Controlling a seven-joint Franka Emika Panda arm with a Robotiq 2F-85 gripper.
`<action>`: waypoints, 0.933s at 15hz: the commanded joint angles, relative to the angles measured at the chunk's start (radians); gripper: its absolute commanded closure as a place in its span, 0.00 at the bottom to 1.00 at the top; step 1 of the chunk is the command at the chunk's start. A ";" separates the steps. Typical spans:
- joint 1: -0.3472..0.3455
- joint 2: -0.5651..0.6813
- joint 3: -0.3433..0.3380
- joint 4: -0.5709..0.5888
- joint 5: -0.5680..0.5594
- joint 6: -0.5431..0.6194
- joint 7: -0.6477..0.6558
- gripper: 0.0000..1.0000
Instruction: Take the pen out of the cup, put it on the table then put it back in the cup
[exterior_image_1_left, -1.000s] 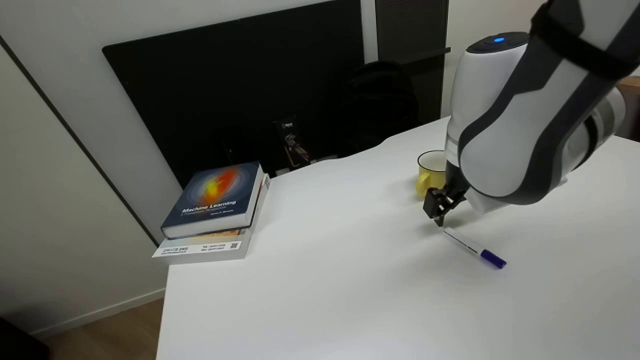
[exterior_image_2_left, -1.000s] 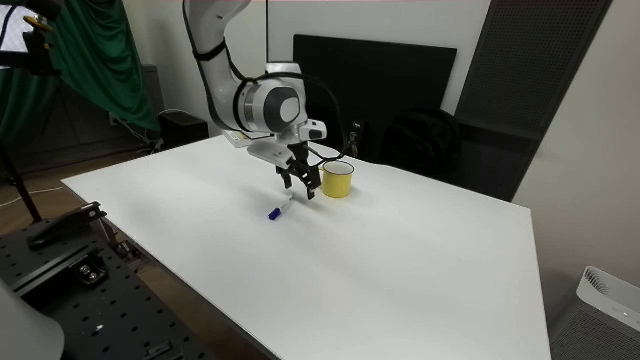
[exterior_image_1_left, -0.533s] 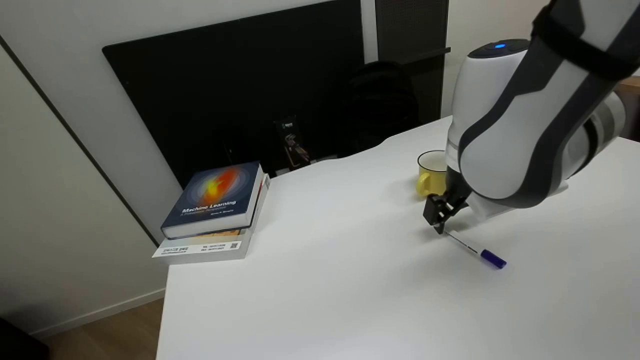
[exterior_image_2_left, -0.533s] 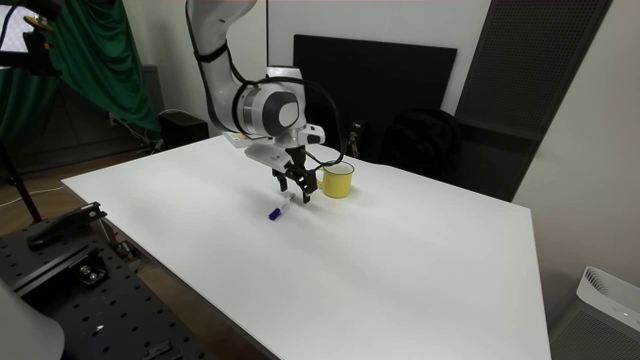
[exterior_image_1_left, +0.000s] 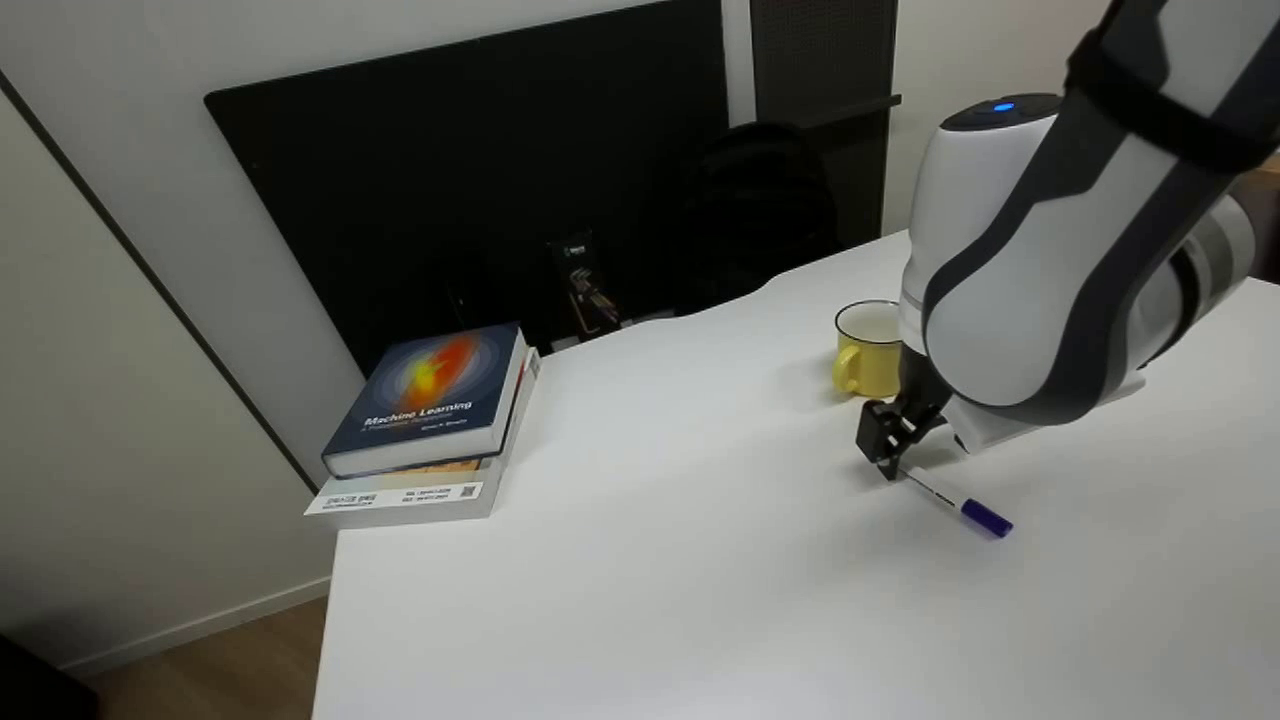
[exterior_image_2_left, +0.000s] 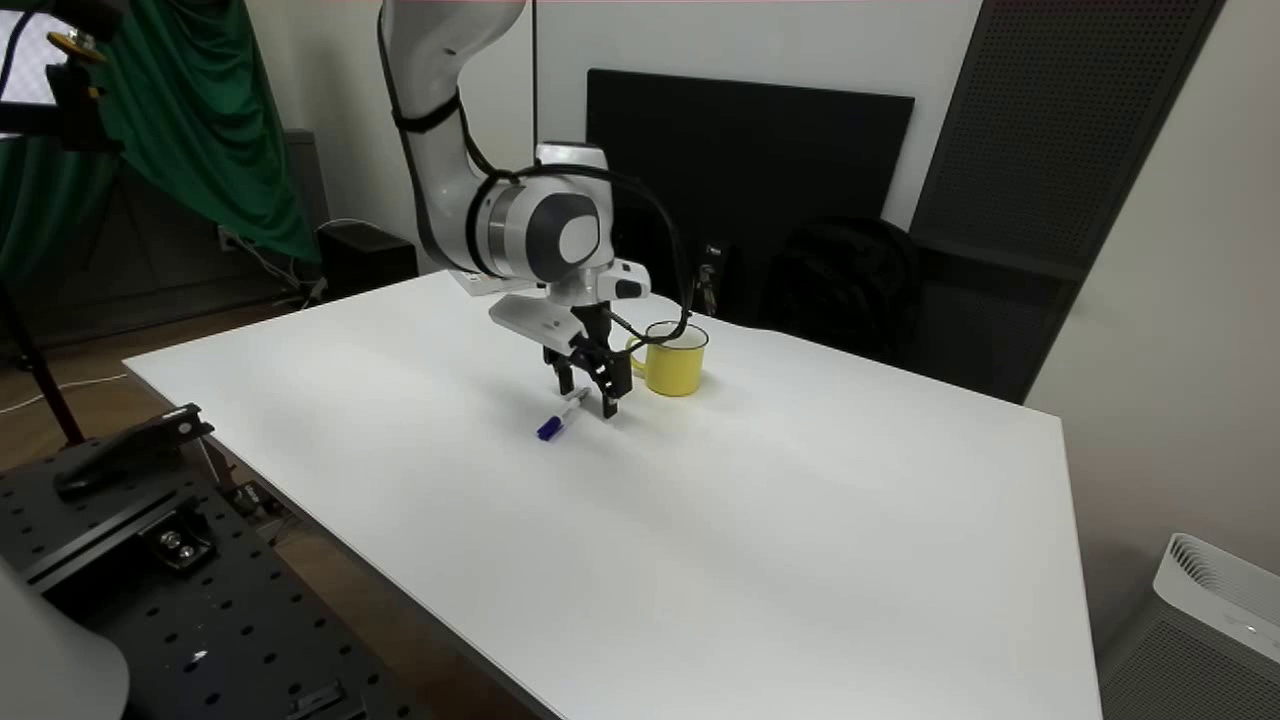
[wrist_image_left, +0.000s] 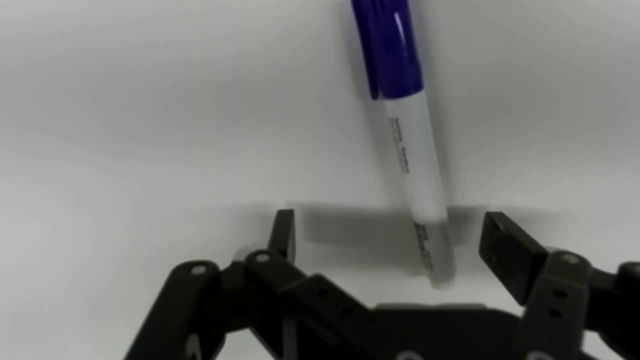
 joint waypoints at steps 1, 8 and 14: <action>-0.005 0.005 0.002 0.012 -0.001 -0.006 -0.005 0.36; -0.001 0.005 -0.012 0.013 0.000 -0.001 0.003 0.85; -0.007 -0.007 -0.031 0.021 0.001 -0.005 0.008 0.96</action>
